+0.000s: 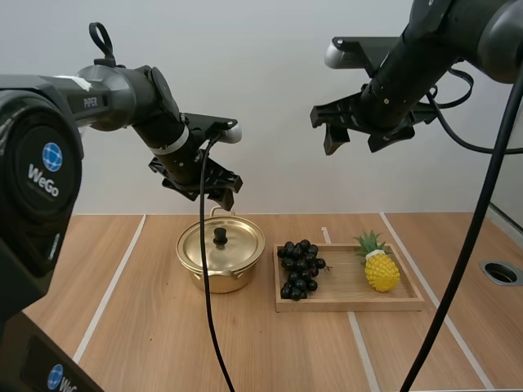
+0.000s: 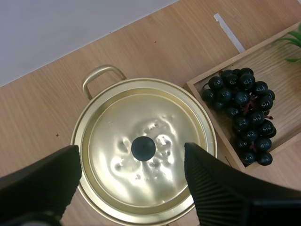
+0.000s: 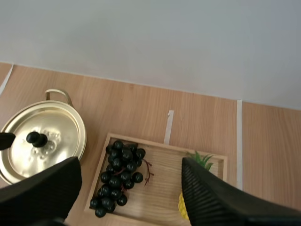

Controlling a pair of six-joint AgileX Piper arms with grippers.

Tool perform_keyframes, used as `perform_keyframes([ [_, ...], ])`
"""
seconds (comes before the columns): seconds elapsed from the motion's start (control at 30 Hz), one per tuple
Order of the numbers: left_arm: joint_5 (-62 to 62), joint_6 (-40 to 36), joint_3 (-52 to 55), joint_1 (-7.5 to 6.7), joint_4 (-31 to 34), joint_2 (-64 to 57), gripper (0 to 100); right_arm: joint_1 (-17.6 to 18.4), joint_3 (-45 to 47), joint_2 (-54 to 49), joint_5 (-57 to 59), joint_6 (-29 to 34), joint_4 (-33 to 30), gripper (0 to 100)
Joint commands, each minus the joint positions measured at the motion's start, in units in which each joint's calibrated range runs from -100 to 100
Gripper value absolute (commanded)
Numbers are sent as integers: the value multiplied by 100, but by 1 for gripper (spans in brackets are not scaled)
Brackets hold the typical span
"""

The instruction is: Open the pot, put the grape inside, and close it

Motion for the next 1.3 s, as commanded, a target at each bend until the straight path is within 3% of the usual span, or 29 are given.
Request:
perform_keyframes([
  [0.0,-155,-85,16,-27,22,-6,100,59,211,-34,0,-52,-55,100],
  [0.4,-156,-368,27,-27,283,371,100,70,530,-84,0,-52,-40,100],
  [0.67,-432,-382,27,-27,59,717,100,70,530,-142,0,-52,-40,100],
  [1.27,-81,226,27,-33,-249,1194,100,70,530,-142,0,-52,-40,100],
])
